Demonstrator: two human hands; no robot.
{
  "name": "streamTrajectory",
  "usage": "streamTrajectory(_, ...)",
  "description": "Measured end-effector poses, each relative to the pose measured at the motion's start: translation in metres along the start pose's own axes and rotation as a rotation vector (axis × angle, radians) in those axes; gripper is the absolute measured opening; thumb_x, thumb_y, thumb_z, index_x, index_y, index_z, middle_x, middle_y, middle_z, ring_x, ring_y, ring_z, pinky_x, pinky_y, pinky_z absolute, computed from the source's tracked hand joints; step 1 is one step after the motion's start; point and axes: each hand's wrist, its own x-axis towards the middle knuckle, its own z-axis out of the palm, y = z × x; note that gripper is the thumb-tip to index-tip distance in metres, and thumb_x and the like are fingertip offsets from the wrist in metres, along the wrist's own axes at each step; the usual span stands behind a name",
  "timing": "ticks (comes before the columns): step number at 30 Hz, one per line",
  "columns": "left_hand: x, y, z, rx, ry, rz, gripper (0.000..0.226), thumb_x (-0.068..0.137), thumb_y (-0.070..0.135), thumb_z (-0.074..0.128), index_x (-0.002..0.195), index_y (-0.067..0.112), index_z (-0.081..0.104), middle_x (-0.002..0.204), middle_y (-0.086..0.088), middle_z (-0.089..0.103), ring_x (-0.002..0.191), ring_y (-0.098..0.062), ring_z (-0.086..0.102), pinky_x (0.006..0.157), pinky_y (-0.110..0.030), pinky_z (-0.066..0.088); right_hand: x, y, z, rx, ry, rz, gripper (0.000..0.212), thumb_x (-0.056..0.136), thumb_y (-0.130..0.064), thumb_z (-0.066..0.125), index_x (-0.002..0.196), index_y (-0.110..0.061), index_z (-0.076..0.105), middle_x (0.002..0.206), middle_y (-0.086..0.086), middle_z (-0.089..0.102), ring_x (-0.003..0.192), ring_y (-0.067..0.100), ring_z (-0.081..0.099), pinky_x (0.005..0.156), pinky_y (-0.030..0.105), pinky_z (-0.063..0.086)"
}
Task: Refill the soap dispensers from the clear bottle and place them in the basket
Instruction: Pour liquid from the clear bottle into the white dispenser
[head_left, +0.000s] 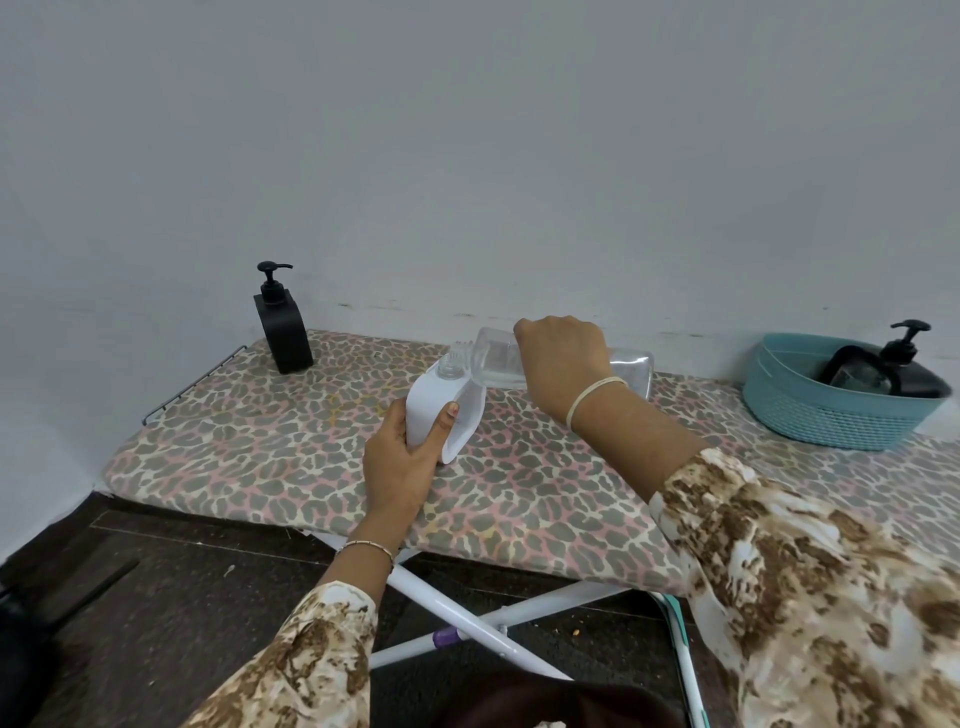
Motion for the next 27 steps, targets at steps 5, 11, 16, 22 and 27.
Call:
streamTrajectory(5, 0.0007, -0.0016, -0.0003, -0.004, 0.002, 0.004, 0.023, 0.074, 0.072, 0.064, 0.091, 0.058, 0.056, 0.094, 0.020, 0.068, 0.088, -0.001, 0.066, 0.076, -0.039, 0.059, 0.0002, -0.0005, 0.0009, -0.002, 0.000, 0.008, 0.028, 0.082, 0.003, 0.052, 0.105, -0.011, 0.055, 0.063, -0.002, 0.037, 0.067, 0.020, 0.047, 0.061, 0.029, 0.037)
streamTrajectory(11, -0.0001, -0.0005, -0.0010, -0.008, -0.003, -0.002, 0.020, 0.078, 0.062, 0.067, 0.093, 0.053, 0.056, 0.096, 0.020, 0.068, 0.087, 0.002, 0.066, 0.073, -0.032, 0.059, -0.0001, -0.0003, 0.0016, -0.007, 0.000, 0.009, 0.027, 0.081, 0.004, 0.053, 0.103, -0.012, 0.055, 0.063, -0.002, 0.038, 0.065, 0.019, 0.046, 0.059, 0.029, 0.036)
streamTrajectory(16, -0.0019, 0.0046, -0.0008, -0.036, -0.014, -0.008, 0.020, 0.078, 0.059, 0.067, 0.093, 0.051, 0.057, 0.096, 0.018, 0.068, 0.085, -0.001, 0.067, 0.061, -0.019, 0.055, 0.0001, -0.0002, 0.0002, 0.004, -0.009, 0.004, 0.026, 0.080, 0.005, 0.052, 0.100, -0.012, 0.054, 0.063, -0.002, 0.038, 0.067, 0.020, 0.047, 0.060, 0.029, 0.036)
streamTrajectory(22, 0.0000, -0.0022, -0.0005, -0.031, -0.010, -0.007, 0.022, 0.076, 0.067, 0.066, 0.094, 0.059, 0.056, 0.097, 0.020, 0.069, 0.089, -0.001, 0.066, 0.075, -0.038, 0.060, 0.0006, -0.0008, -0.0005, -0.008, -0.019, 0.007, 0.026, 0.082, 0.004, 0.052, 0.103, -0.012, 0.055, 0.063, -0.002, 0.038, 0.067, 0.020, 0.048, 0.060, 0.029, 0.036)
streamTrajectory(27, 0.0005, -0.0022, -0.0005, -0.035, -0.012, -0.007, 0.026, 0.073, 0.072, 0.064, 0.094, 0.060, 0.056, 0.099, 0.020, 0.068, 0.092, -0.002, 0.066, 0.078, -0.040, 0.059, 0.0009, -0.0011, -0.0017, -0.014, -0.020, 0.007, 0.027, 0.083, 0.003, 0.052, 0.105, -0.012, 0.056, 0.063, -0.002, 0.037, 0.068, 0.019, 0.047, 0.060, 0.029, 0.036)
